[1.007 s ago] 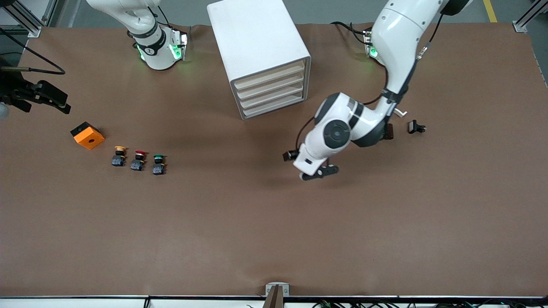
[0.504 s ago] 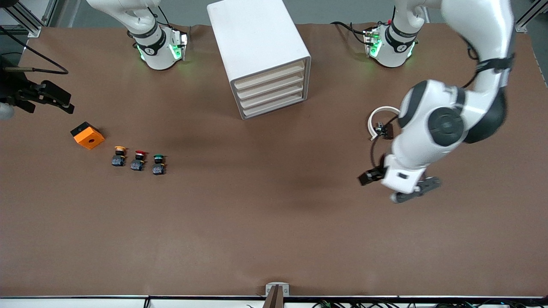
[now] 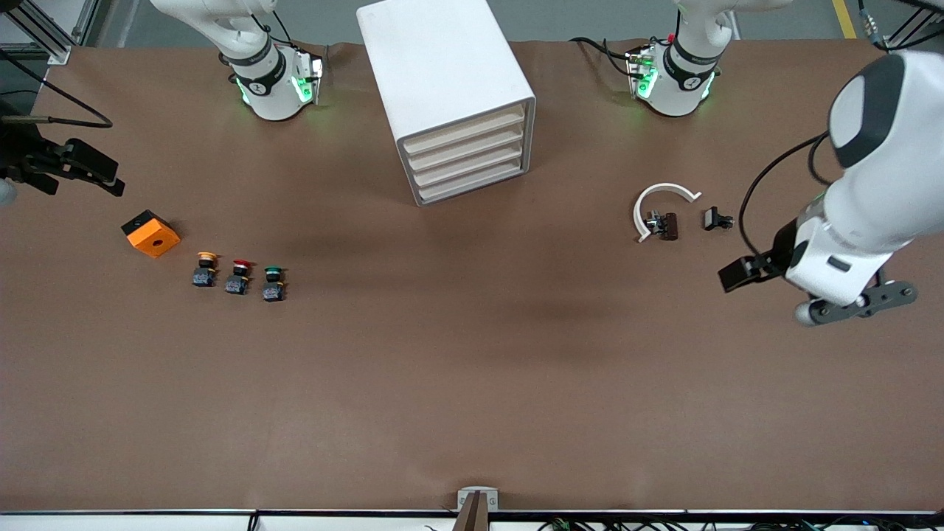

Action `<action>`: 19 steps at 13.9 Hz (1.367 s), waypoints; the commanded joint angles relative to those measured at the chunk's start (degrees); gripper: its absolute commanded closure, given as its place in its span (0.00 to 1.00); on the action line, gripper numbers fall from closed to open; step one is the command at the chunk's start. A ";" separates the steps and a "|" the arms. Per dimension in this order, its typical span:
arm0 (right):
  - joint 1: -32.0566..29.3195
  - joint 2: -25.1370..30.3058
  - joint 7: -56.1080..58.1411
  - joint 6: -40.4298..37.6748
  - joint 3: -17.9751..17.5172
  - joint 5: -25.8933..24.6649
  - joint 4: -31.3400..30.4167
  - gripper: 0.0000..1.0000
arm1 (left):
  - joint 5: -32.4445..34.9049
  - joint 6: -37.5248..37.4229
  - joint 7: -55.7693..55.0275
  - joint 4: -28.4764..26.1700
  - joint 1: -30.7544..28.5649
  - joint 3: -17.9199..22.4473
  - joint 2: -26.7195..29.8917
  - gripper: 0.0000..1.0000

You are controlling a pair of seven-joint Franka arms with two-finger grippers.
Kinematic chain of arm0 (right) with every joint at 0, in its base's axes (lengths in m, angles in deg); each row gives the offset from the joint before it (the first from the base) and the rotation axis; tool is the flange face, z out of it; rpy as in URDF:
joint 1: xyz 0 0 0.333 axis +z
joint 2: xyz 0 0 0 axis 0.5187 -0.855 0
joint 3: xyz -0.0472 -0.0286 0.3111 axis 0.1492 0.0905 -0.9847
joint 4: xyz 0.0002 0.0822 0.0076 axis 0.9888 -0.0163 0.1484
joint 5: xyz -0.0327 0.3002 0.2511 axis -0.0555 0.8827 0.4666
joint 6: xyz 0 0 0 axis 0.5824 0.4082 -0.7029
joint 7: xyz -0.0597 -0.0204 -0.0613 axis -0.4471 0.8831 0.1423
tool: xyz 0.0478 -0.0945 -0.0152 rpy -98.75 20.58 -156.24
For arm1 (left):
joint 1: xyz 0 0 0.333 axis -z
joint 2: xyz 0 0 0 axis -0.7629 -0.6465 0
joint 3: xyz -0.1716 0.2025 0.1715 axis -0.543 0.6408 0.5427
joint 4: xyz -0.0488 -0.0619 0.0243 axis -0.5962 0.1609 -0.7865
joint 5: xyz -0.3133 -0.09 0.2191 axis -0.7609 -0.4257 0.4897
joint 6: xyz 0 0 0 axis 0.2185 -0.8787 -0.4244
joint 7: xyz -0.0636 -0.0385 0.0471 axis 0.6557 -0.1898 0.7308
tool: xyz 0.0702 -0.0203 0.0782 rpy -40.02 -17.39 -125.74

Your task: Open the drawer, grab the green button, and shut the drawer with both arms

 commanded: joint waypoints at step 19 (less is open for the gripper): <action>-1.66 -1.03 0.26 -0.71 -1.73 0.10 2.98 0.00 | -3.25 -4.30 19.45 -18.10 -1.46 5.20 22.63 0.00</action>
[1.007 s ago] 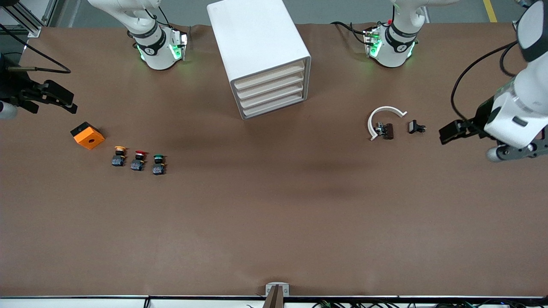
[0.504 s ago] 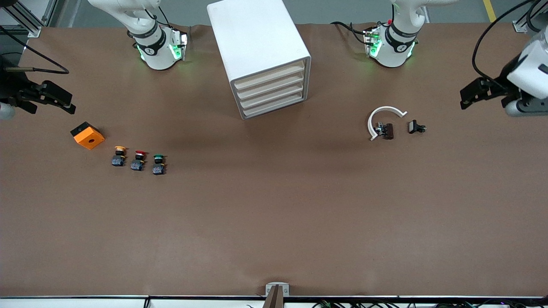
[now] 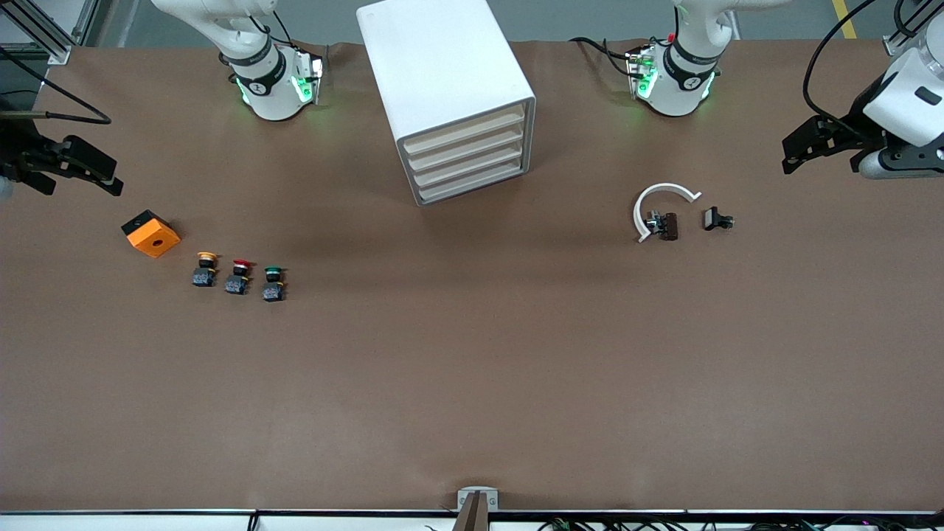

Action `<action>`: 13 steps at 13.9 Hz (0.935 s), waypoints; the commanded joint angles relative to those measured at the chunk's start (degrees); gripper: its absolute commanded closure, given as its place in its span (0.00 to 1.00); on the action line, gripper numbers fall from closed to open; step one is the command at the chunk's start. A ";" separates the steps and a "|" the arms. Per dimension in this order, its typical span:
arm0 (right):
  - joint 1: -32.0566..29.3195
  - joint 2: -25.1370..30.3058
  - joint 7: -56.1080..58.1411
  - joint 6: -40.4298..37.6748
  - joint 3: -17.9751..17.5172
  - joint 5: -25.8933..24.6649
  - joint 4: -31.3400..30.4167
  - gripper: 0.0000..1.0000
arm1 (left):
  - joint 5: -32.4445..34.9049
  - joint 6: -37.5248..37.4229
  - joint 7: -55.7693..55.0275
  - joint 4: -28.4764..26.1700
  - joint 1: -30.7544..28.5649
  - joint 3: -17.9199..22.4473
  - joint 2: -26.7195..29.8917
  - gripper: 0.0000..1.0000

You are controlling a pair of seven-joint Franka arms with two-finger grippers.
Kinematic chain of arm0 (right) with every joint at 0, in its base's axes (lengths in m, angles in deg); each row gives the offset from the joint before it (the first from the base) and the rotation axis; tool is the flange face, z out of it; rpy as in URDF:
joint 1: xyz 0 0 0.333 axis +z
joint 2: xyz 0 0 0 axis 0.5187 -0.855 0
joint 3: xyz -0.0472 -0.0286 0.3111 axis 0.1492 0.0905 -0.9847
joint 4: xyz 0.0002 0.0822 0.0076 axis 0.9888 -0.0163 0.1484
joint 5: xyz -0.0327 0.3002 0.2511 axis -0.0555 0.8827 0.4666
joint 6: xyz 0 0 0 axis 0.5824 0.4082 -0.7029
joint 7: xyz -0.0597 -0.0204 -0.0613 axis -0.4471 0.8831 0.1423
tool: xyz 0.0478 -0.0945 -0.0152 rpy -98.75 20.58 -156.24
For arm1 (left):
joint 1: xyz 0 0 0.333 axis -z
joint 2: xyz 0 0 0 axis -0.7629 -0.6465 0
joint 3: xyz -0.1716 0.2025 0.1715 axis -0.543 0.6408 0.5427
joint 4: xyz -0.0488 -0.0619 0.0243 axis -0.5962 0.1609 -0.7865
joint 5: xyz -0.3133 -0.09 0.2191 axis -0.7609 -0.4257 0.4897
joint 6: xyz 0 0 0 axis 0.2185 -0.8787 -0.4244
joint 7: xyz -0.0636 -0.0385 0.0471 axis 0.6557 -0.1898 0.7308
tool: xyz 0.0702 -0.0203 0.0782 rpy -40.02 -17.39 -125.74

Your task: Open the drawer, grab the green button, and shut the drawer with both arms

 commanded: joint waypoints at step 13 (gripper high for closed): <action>-0.86 -0.77 0.17 -0.63 -0.60 0.06 1.64 0.00 | -0.74 -1.62 2.03 1.59 -2.49 0.38 -1.14 0.00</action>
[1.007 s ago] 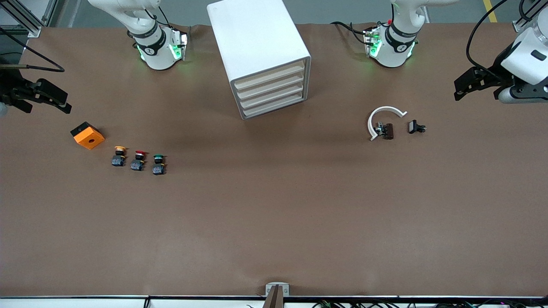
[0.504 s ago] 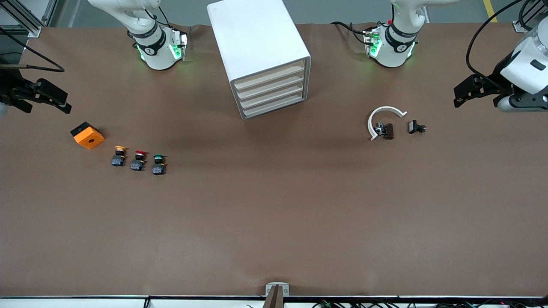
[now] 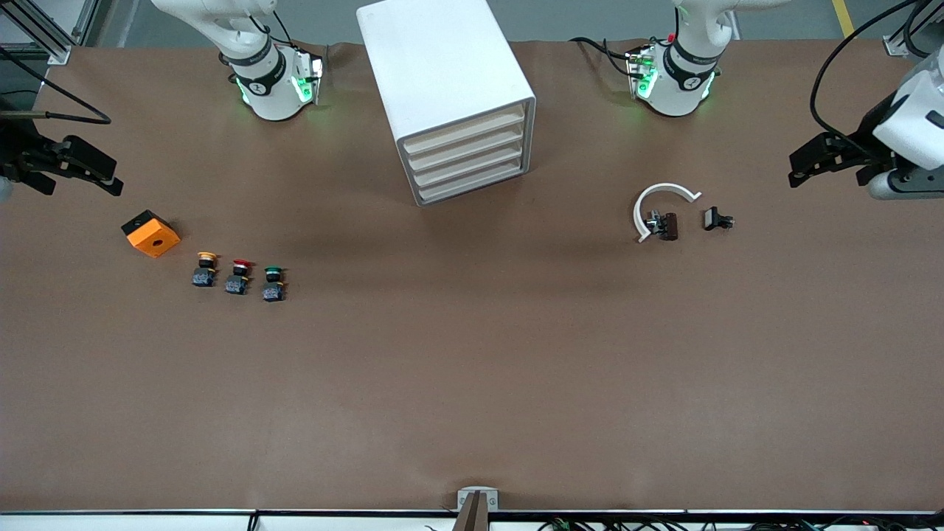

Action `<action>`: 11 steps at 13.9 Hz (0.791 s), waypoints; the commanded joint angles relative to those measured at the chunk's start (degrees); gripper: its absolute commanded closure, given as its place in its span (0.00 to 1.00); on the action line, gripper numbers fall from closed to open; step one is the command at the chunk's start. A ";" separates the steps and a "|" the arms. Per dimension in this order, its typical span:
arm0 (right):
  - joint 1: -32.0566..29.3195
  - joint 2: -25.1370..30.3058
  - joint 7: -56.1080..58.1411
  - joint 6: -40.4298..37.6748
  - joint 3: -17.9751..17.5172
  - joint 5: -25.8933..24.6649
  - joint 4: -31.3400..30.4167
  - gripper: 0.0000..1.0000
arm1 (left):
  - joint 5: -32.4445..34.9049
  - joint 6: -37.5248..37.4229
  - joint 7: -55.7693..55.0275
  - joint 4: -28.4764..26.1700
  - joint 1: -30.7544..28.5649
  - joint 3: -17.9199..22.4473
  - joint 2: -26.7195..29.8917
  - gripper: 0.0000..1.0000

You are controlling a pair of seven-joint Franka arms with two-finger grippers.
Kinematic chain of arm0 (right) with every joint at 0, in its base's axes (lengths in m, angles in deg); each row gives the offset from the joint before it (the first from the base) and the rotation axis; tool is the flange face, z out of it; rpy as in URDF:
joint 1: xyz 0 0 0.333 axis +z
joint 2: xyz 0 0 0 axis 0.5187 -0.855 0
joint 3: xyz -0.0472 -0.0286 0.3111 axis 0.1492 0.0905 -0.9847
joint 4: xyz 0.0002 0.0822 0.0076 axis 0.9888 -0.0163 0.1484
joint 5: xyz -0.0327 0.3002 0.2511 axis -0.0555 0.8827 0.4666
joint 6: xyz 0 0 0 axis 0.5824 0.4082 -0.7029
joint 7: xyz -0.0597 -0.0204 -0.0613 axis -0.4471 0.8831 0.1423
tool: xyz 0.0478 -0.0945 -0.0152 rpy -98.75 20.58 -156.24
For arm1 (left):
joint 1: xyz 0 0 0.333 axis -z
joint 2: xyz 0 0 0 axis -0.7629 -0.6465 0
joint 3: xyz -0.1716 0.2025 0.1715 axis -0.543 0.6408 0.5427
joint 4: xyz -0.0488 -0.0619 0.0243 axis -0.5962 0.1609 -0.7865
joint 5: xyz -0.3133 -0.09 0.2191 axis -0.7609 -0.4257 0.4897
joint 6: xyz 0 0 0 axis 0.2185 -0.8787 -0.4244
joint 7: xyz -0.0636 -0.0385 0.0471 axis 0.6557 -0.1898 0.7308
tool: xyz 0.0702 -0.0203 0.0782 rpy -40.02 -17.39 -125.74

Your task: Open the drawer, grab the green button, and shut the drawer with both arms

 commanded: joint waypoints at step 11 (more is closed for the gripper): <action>-0.95 -0.77 0.08 -0.72 -0.60 -0.03 2.15 0.00 | -0.12 0.50 0.11 -0.40 -1.27 0.19 1.95 0.00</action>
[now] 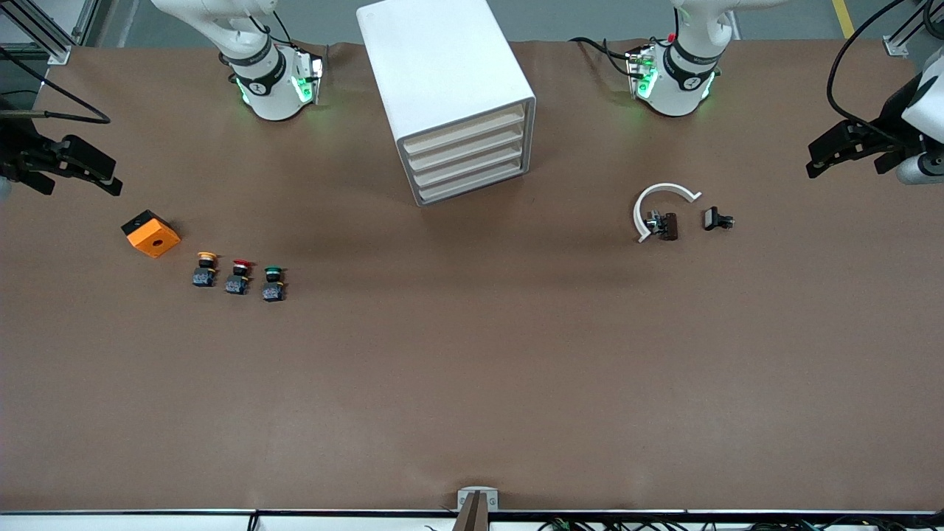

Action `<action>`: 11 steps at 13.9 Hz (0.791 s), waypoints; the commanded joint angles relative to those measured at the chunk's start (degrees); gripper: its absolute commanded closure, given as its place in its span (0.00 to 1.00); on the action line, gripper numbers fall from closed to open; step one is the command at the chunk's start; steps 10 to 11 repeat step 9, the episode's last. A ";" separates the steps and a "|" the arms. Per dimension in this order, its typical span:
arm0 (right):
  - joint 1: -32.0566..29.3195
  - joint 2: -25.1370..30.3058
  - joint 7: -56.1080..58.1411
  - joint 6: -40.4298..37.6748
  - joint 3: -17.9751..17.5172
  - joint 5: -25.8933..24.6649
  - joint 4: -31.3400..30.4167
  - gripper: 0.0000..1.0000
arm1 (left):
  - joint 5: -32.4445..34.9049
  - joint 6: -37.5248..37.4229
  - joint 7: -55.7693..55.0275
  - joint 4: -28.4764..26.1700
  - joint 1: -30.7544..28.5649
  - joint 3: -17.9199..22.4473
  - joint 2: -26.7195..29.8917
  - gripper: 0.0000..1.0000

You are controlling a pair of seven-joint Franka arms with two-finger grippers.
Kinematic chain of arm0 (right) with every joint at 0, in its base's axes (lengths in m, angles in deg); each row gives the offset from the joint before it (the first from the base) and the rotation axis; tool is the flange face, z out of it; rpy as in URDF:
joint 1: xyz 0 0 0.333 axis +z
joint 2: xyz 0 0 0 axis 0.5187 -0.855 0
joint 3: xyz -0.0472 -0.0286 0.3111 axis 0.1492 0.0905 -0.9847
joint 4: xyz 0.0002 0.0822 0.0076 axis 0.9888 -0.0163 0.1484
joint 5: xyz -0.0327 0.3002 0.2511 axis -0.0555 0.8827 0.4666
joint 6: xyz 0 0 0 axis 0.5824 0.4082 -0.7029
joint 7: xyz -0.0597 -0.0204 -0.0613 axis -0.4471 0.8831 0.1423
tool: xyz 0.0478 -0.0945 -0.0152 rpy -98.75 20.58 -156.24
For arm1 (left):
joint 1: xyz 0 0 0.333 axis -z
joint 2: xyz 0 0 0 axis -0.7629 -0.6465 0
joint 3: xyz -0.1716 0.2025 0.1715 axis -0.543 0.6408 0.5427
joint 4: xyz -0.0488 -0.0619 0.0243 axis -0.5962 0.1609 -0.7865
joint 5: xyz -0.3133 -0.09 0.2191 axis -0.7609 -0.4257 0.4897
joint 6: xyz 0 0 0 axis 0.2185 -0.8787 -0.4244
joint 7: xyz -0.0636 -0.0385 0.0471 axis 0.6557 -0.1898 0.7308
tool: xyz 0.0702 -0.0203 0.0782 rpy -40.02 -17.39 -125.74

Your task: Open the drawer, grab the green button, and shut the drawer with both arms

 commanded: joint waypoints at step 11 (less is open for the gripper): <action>-0.86 -0.77 0.08 -0.64 -0.61 0.06 1.84 0.00 | -0.12 -0.83 0.01 1.21 -0.19 -0.22 -0.42 0.00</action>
